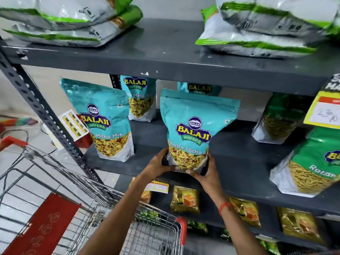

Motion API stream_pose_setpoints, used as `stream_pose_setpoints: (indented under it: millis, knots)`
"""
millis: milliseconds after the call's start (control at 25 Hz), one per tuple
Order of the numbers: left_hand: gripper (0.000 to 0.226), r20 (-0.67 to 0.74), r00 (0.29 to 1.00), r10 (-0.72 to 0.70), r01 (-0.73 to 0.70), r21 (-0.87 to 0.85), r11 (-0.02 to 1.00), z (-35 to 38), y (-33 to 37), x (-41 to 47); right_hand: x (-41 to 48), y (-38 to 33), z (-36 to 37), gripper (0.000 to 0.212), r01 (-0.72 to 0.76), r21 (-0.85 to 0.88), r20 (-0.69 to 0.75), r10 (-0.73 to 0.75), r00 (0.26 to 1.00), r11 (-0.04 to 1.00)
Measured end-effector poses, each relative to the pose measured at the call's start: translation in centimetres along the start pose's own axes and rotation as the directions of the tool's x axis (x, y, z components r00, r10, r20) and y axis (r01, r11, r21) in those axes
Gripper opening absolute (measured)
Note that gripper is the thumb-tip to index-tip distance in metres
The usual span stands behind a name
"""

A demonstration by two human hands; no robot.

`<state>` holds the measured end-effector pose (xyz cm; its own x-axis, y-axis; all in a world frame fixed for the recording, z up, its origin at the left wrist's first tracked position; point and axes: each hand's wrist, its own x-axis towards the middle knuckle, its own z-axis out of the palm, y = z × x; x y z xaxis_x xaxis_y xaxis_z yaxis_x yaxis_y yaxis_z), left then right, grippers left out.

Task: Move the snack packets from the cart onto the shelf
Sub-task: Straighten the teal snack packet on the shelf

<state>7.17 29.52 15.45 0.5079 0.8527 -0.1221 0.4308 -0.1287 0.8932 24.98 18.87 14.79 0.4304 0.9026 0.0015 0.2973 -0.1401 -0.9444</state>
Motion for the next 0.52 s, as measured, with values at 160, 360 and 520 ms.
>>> stream_pose_setpoints:
  millis: [160, 360, 520]
  knots:
    - [0.079, 0.026, 1.0, -0.009, 0.01, -0.015, 1.0, -0.1, 0.3, -0.1, -0.2, -0.4, 0.0, 0.088, 0.037, 0.008, -0.002, -0.037, 0.999, 0.999]
    - [0.109, 0.003, 0.999, 0.043, -0.043, -0.042, 0.998, 0.8, 2.4, -2.1, -1.7, -1.4, -1.0, 0.105, 0.042, -0.034, 0.0, -0.042, 0.999, 0.999]
    - [0.095, -0.284, 0.948, 0.142, -0.158, -0.037, 0.987, 4.2, 4.7, -4.2, -3.1, -2.9, -3.0, 0.078, 0.183, -0.129, -0.209, -0.207, 0.956, 0.975]
